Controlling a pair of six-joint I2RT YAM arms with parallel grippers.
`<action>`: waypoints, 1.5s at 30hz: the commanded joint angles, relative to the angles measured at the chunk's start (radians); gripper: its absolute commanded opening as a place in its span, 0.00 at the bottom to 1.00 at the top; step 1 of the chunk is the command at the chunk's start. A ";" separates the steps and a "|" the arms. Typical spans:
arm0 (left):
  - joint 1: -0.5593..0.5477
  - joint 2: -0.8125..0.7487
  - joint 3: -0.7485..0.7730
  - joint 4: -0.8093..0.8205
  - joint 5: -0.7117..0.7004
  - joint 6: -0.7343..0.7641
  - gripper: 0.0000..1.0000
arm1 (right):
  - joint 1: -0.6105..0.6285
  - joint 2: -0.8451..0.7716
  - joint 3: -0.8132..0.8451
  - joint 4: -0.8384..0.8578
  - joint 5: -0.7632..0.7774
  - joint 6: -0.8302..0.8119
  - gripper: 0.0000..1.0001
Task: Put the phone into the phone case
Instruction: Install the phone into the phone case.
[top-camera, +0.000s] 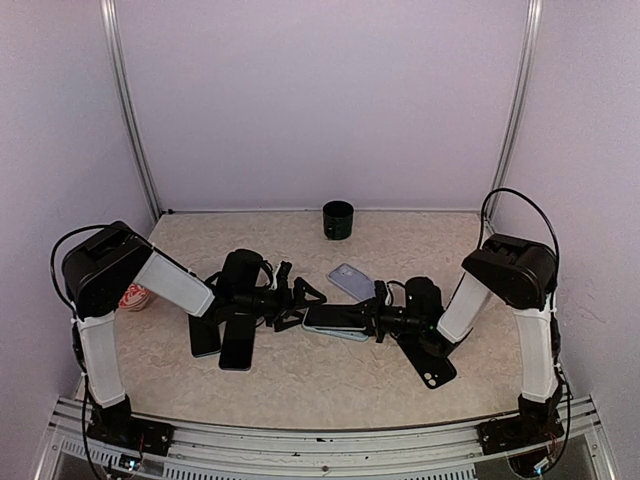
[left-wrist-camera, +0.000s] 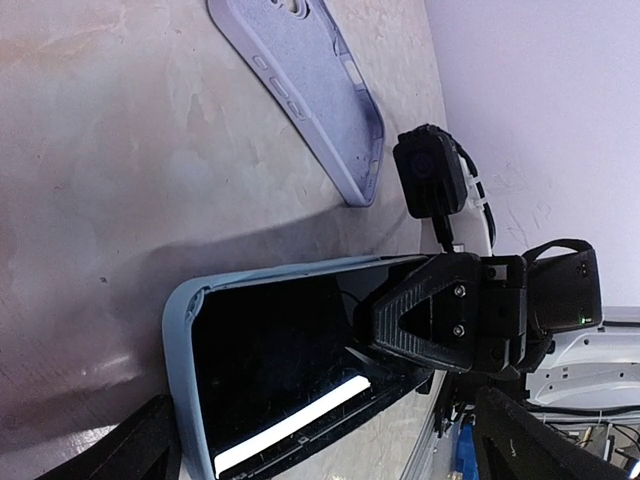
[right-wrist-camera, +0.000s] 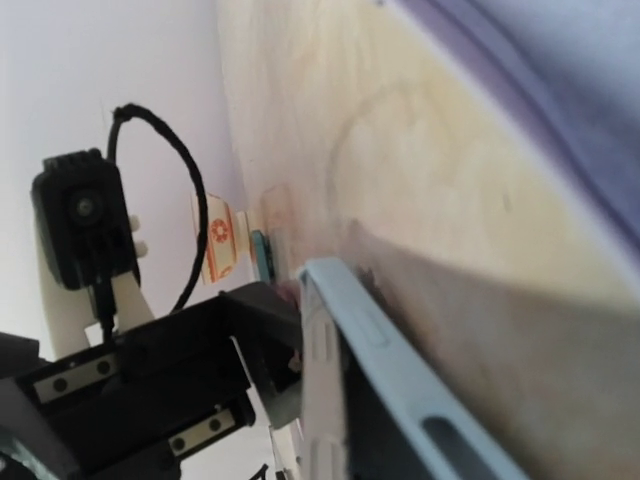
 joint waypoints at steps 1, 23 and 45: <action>-0.025 0.023 0.015 0.033 0.044 -0.002 0.99 | 0.036 0.041 -0.013 -0.197 -0.045 0.003 0.03; -0.028 0.007 0.021 0.057 0.081 -0.014 0.98 | 0.038 0.056 0.012 -0.021 -0.070 -0.059 0.00; -0.007 -0.012 -0.001 0.085 0.075 -0.039 0.84 | 0.036 0.075 0.006 0.078 -0.079 -0.048 0.00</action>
